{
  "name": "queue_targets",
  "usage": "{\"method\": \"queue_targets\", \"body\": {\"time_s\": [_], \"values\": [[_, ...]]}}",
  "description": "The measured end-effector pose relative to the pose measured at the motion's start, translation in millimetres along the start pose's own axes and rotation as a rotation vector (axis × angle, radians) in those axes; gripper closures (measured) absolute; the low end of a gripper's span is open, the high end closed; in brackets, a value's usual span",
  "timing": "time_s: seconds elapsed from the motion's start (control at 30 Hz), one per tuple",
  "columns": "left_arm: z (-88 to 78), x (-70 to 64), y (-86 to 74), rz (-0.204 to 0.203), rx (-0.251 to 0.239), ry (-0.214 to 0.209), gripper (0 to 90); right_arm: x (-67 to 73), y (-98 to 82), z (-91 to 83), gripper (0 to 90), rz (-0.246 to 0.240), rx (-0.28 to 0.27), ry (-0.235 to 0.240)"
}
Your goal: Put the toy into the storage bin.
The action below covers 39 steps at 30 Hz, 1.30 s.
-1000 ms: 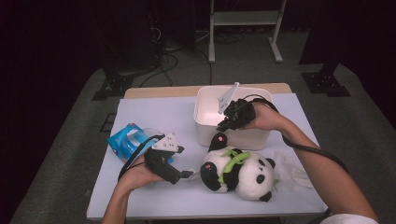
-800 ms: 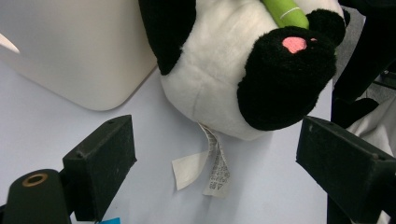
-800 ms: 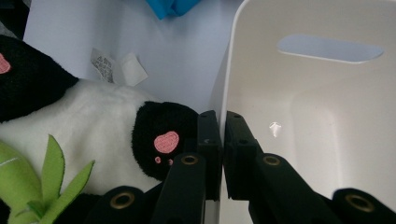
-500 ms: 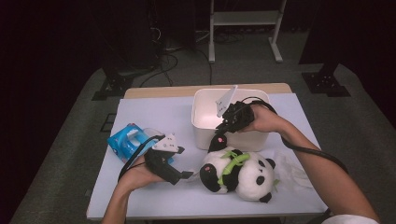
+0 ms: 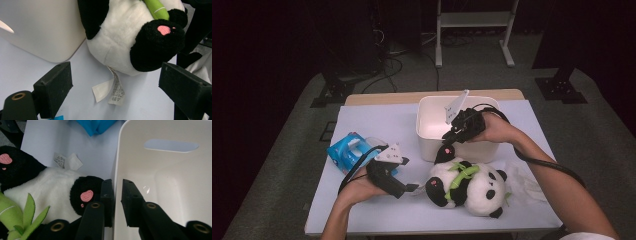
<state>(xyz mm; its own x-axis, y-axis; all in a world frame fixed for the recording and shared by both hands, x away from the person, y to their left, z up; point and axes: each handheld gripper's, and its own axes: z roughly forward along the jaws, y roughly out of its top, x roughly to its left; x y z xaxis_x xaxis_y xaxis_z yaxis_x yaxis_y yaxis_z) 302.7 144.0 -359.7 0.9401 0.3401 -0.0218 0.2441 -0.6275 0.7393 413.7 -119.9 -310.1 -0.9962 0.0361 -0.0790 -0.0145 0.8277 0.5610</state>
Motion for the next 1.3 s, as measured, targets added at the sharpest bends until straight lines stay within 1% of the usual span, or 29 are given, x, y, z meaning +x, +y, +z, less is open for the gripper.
{"method": "queue_targets", "body": {"time_s": [0.03,0.17,0.27,0.33,0.4,0.47,0.5,0.53,0.63,0.73,0.8,1.1,1.3], "values": [[0.0,0.0,0.0,0.0,0.0,0.0,10.5,0.0,0.0,0.0,76.8,0.0,0.0,0.0],[-1.0,0.0,-0.5,-0.002,0.003,0.006,10.5,1.2,-3.4,-9.5,73.2,0.02,-0.008,-0.015],[-1.6,-0.1,-0.7,0.0,0.003,0.008,10.5,2.8,-6.1,-19.7,69.5,0.029,-0.024,-0.035],[-1.4,-0.2,-1.1,-0.005,0.003,0.009,10.5,4.4,-8.0,-28.1,69.0,0.036,-0.032,-0.048],[-0.6,-0.1,-1.1,-0.004,0.005,0.008,10.5,8.1,-10.1,-37.1,68.3,0.037,-0.046,-0.054],[0.9,0.0,-1.1,-0.001,0.01,0.006,10.5,13.0,-11.9,-42.5,68.1,0.04,-0.055,-0.051],[0.9,0.0,-1.1,-0.001,0.01,0.006,10.5,13.0,-11.9,-42.5,68.1,0.04,-0.055,-0.051],[1.9,-0.3,-1.2,-0.006,0.009,0.004,10.4,19.8,-15.3,-48.4,67.3,0.039,-0.051,-0.053],[2.3,-0.2,-1.5,-0.002,0.016,0.005,10.5,24.0,-17.7,-51.0,67.1,0.039,-0.056,-0.052],[2.0,-0.2,-1.8,-0.008,0.012,0.006,10.4,33.8,-23.5,-54.9,66.1,0.049,-0.058,-0.043],[1.8,0.0,-1.8,-0.007,0.011,0.008,10.5,38.6,-26.6,-55.5,65.4,0.046,-0.059,-0.036],[1.4,0.6,-3.5,-0.017,0.015,0.014,10.4,59.7,-41.2,-53.1,61.5,0.059,-0.063,0.018],[0.3,0.7,-3.3,-0.013,0.018,0.018,10.4,72.2,-48.5,-51.3,59.0,0.061,-0.065,0.045]]}}
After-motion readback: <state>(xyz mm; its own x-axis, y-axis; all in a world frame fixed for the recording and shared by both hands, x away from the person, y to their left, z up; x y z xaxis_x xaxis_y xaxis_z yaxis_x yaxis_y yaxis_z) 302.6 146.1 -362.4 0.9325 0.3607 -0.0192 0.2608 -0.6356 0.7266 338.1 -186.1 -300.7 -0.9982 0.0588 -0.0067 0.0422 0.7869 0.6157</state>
